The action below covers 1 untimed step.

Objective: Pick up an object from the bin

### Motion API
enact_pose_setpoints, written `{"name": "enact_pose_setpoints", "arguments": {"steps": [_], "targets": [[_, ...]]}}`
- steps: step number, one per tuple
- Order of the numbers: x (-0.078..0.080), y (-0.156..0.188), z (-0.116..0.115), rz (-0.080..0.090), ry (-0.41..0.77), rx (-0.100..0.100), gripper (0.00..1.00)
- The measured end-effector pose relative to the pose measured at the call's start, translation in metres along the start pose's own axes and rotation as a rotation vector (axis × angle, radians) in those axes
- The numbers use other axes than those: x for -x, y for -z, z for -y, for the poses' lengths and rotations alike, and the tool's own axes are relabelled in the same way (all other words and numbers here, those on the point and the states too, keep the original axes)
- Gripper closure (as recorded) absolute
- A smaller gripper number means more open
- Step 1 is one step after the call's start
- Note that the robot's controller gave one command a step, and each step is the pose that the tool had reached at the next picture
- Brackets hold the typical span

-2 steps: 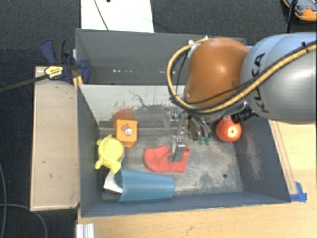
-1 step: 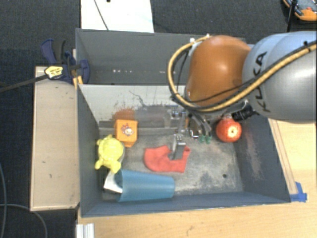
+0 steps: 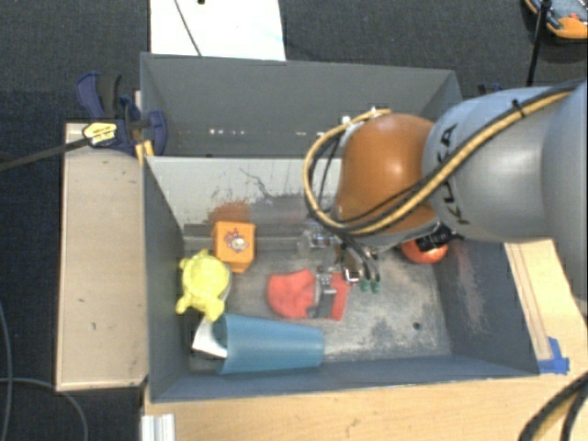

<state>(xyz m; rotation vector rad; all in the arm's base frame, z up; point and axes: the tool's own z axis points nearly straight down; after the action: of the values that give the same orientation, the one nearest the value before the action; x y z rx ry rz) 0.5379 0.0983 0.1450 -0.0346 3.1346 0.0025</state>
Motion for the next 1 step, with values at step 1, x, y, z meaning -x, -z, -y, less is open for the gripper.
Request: {"name": "enact_pose_setpoints", "arguments": {"steps": [1], "targets": [[-0.0011, -0.0346, 0.0048, -0.007, 0.000, -0.001, 0.00]]}}
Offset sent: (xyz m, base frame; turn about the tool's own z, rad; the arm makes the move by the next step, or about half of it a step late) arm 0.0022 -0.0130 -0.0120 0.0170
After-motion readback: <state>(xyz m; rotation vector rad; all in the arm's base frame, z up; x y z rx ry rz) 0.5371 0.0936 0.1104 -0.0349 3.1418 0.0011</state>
